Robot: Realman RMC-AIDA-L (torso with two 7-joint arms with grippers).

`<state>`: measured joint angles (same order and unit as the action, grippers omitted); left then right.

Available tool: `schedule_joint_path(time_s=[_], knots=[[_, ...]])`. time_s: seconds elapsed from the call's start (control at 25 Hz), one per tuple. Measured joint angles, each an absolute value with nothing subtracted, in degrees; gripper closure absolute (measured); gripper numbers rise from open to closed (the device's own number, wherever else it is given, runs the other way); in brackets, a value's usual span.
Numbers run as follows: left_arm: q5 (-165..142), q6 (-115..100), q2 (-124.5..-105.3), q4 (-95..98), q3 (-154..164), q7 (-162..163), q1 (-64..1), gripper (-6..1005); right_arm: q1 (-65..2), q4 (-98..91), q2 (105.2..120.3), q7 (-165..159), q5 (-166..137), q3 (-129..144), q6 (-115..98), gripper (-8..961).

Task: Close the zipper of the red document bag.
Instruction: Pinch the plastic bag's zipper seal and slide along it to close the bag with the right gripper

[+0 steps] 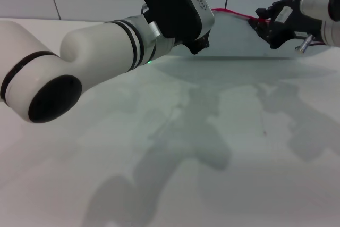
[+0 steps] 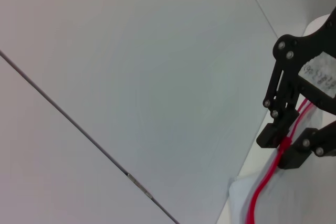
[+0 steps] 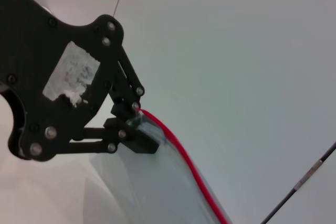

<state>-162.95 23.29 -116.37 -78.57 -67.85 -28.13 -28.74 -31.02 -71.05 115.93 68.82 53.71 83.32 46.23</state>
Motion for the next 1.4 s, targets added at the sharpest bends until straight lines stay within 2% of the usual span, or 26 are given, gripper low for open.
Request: schedule_joint_path(time_s=[0.96,1.4], knots=[[-163.19,23.24,-116.36,-79.06,-67.92,-28.13,-28.72,946,-31.12,-70.59,115.93,68.67,52.19,83.41,45.44,840],[-163.61,22.95,-116.28,-80.50,-68.38,-28.18,-26.99,945,-30.83,-69.29,115.93,68.32,49.41,82.72,43.87,837]])
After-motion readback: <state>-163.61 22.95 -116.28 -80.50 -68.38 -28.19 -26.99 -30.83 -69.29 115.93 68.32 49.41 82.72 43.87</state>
